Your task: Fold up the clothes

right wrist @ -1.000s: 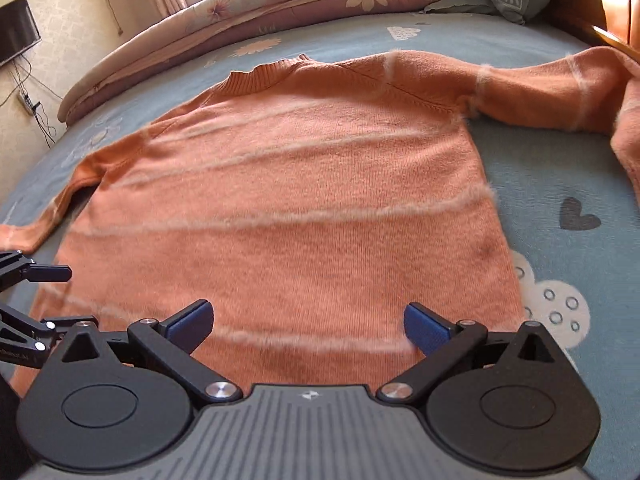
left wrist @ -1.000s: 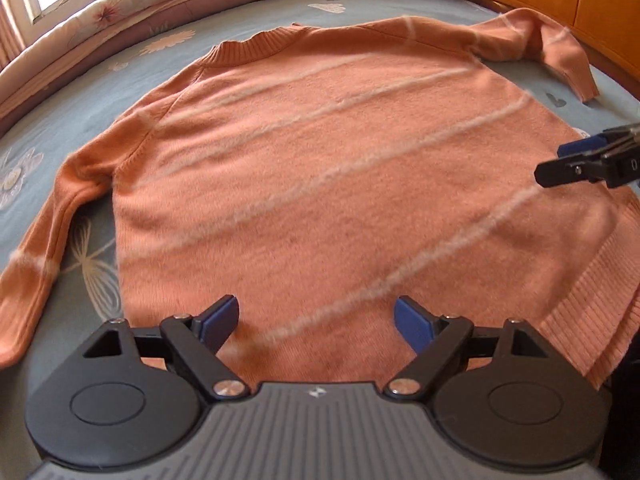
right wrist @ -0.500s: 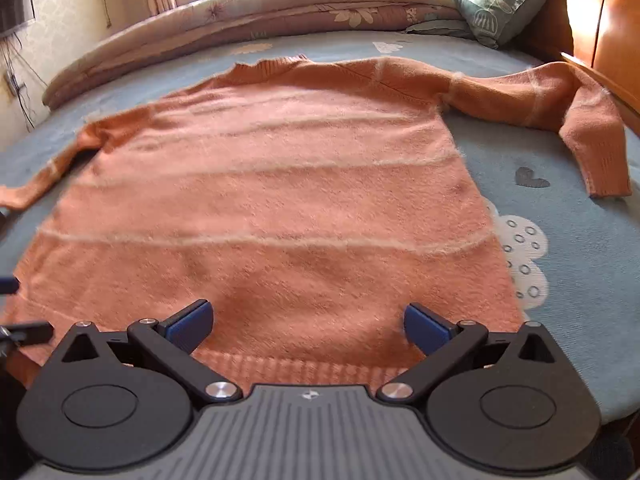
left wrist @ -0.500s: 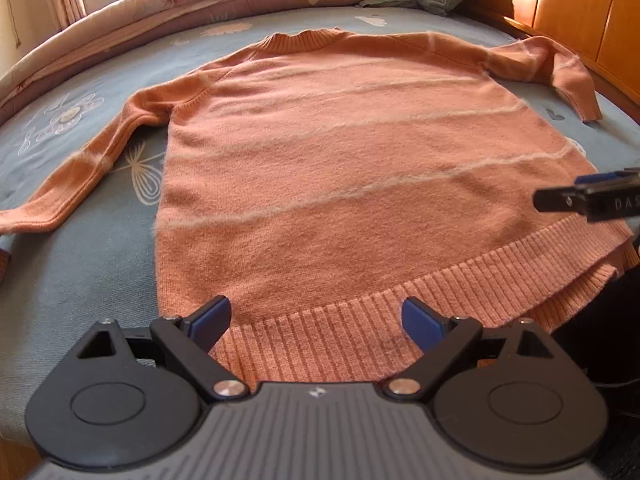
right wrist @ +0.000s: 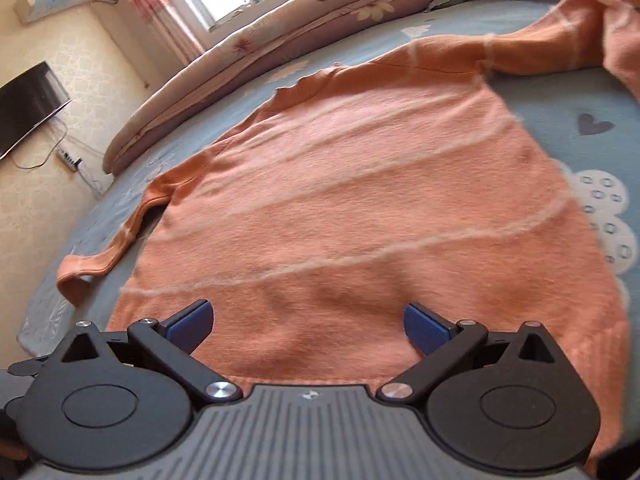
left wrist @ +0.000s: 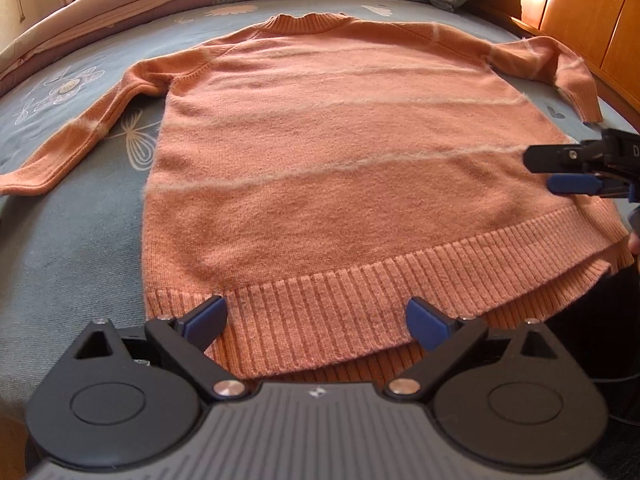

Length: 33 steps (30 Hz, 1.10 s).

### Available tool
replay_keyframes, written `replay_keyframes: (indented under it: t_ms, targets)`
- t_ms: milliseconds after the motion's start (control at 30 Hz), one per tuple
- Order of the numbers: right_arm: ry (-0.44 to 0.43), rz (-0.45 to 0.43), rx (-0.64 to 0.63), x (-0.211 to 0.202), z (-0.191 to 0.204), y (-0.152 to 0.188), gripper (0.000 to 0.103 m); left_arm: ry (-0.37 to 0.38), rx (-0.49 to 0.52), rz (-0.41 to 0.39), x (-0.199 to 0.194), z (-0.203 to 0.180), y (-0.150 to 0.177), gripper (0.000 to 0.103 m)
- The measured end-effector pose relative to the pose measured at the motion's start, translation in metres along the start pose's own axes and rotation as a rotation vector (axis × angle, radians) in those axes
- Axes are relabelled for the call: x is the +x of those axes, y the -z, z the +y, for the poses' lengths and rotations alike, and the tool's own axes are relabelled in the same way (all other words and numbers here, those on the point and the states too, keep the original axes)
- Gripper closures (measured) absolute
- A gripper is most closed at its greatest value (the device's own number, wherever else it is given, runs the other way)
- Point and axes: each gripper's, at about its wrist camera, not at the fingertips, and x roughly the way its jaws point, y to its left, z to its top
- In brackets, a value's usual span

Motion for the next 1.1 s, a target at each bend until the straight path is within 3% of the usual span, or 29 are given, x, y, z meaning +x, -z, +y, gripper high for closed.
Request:
replay_keyframes:
  t_ms: [133, 300, 467, 500, 600, 833, 967, 1100]
  targets:
    - [0.104, -0.05, 0.045, -0.023, -0.017, 0.005, 0.0, 0.0, 0.023, -0.026, -0.004, -0.006, -0.003, 0.007]
    - [0.157, -0.086, 0.029, -0.027, -0.018, 0.006, 0.0, 0.044, 0.065, -0.085, -0.011, -0.019, -0.016, 0.007]
    - [0.18, -0.078, 0.125, -0.032, -0.037, 0.011, 0.0, 0.018, 0.04, 0.007, 0.009, -0.022, -0.012, 0.006]
    - [0.179, -0.077, 0.138, -0.034, -0.038, 0.011, 0.0, 0.026, 0.019, -0.003, 0.008, -0.02, -0.009, 0.006]
    - [0.143, -0.086, 0.149, -0.042, -0.034, 0.012, 0.0, 0.022, 0.021, 0.006, 0.001, -0.018, -0.005, 0.006]
    - [0.082, -0.033, 0.071, -0.033, -0.012, 0.022, 0.0, -0.064, 0.01, -0.037, -0.024, -0.01, -0.004, 0.006]
    - [-0.034, 0.006, 0.116, -0.043, -0.01, 0.021, 0.0, -0.088, -0.011, -0.067, -0.038, 0.0, -0.007, 0.006]
    - [-0.131, 0.103, 0.188, -0.043, -0.005, 0.024, 0.0, -0.092, -0.022, -0.095, -0.048, 0.008, -0.013, 0.006]
